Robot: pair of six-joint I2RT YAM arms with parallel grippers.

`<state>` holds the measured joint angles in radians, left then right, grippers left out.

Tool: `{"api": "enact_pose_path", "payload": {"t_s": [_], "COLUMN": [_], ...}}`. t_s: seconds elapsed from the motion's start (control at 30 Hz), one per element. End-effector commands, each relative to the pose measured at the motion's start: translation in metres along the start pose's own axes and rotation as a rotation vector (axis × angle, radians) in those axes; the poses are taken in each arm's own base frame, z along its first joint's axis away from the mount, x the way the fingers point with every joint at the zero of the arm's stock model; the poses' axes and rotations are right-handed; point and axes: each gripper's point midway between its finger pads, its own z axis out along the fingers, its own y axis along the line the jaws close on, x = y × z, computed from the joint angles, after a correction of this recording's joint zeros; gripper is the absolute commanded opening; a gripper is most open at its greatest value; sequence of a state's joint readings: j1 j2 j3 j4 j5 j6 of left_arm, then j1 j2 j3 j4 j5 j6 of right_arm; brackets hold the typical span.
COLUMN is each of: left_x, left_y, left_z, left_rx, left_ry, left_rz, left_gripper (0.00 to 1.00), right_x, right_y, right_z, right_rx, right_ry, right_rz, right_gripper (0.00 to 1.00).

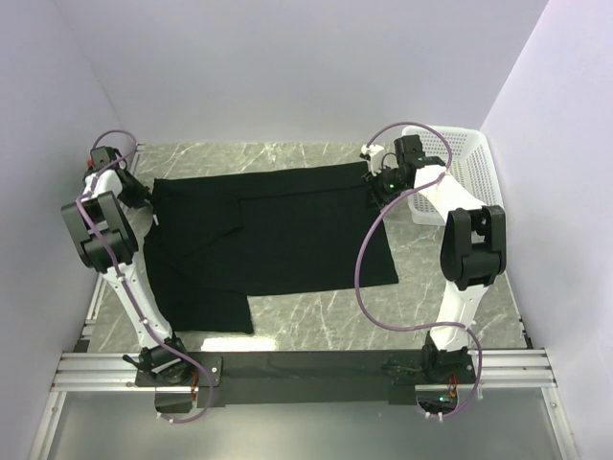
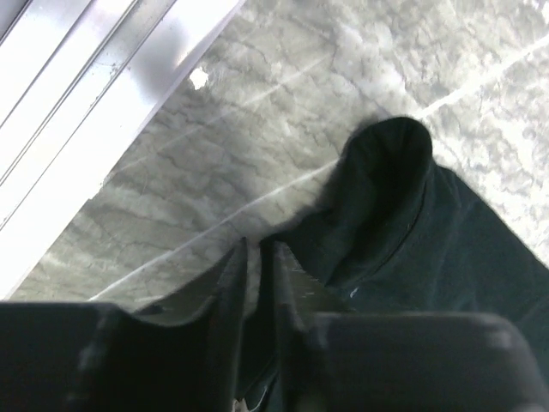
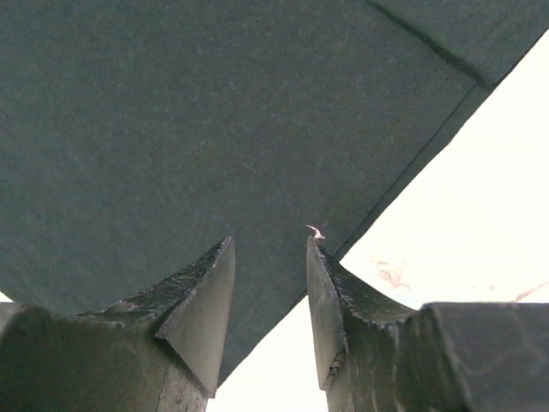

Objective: Fold and stack the t-shirts
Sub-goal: Fold the tshirt

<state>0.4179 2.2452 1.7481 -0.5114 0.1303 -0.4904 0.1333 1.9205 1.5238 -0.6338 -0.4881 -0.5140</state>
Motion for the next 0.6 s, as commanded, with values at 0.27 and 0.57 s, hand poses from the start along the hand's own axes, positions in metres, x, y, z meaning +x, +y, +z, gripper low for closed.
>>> {"api": "enact_pose_path", "payload": {"t_s": [0.27, 0.57], "left_x": [-0.019, -0.064], "left_y": [0.005, -0.003], "left_z": [-0.007, -0.045], "left_rx": [-0.087, -0.201], "left_ry": [-0.075, -0.271], "left_rz": [0.117, 0.221], "left_gripper": [0.01, 0.0], "right_x": [-0.028, -0.03], "right_y": [0.003, 0.005], "right_z": [-0.018, -0.019], "right_rx": [0.016, 0.009], "right_ry": [-0.08, -0.088], "right_rz": [-0.029, -0.021], "right_gripper": [0.46, 0.46]}}
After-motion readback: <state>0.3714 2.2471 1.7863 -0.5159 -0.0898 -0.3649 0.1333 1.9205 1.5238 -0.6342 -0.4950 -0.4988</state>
